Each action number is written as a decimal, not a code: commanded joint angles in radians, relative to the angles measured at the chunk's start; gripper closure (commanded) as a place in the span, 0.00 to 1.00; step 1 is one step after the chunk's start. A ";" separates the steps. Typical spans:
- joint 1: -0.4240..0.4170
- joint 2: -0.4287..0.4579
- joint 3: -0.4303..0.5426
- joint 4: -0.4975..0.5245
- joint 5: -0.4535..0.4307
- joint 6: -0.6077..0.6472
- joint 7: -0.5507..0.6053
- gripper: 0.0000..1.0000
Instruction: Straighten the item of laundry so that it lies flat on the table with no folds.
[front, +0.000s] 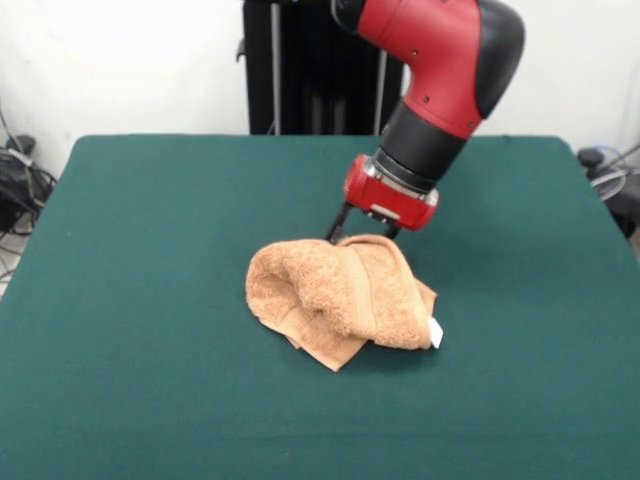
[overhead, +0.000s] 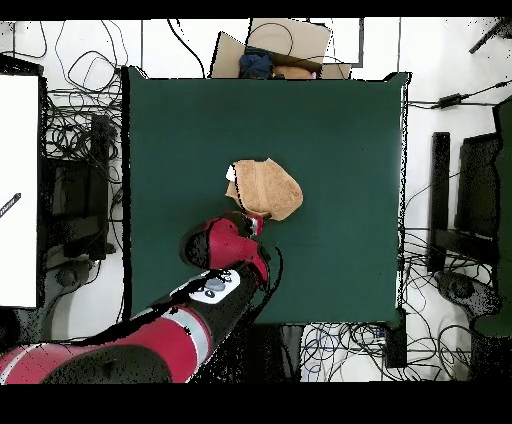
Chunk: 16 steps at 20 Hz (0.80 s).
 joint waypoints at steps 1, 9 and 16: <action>-0.016 0.027 0.178 0.034 -0.043 -0.015 0.187 0.00; -0.037 0.029 0.192 0.017 -0.072 -0.003 0.172 0.00; -0.023 0.031 0.176 0.012 -0.065 0.009 0.176 0.00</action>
